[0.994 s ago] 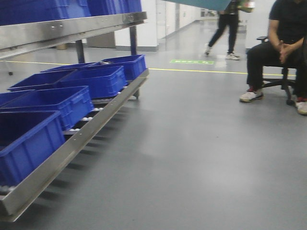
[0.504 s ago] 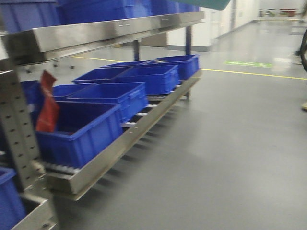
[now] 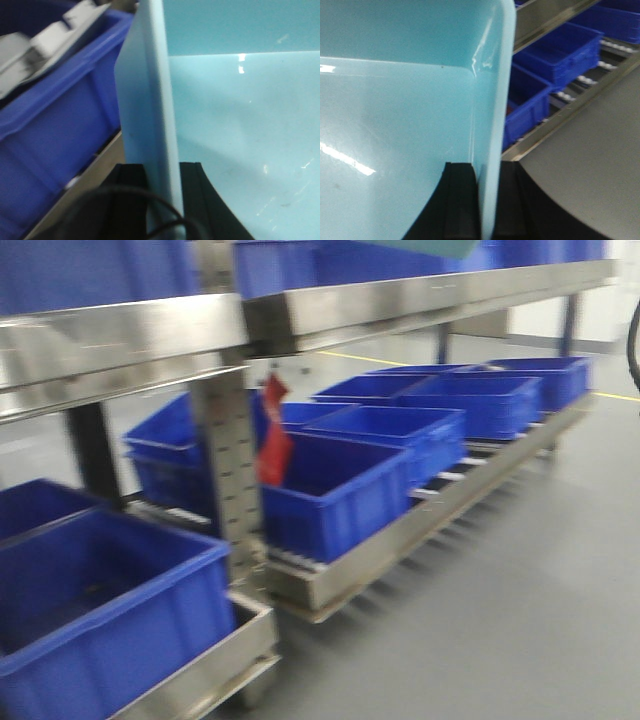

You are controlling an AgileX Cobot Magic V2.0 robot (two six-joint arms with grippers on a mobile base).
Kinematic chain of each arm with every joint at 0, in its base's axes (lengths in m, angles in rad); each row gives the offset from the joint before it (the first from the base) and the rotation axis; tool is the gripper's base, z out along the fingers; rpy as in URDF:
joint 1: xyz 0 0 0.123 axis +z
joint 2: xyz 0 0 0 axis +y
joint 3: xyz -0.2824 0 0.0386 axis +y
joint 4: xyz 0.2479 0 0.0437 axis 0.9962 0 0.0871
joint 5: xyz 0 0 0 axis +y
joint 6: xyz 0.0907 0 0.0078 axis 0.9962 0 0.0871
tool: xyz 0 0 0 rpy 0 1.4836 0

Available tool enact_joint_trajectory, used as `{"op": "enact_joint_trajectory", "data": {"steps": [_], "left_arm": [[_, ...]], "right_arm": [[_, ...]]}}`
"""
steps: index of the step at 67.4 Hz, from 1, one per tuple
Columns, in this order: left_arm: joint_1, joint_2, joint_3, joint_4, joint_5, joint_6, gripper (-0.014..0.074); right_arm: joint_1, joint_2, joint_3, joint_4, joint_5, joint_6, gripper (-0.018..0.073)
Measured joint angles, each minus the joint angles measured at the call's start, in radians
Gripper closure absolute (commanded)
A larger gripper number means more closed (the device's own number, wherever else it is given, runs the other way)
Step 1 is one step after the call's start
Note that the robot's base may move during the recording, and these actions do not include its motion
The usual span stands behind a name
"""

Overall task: Move two blue bins to right shelf middle
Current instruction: 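Turn the base toward the shelf of blue bins, holding the bin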

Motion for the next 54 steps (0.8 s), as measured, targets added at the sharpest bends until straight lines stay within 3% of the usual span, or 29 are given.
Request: {"op": "enact_joint_trajectory", "data": {"steps": [54], "left_arm": [[0.002, 0.0, 0.0, 0.0, 0.0, 0.0, 0.0707]], "right_arm": [[0.0, 0.001, 0.0, 0.0, -0.004, 0.0, 0.0713]]}}
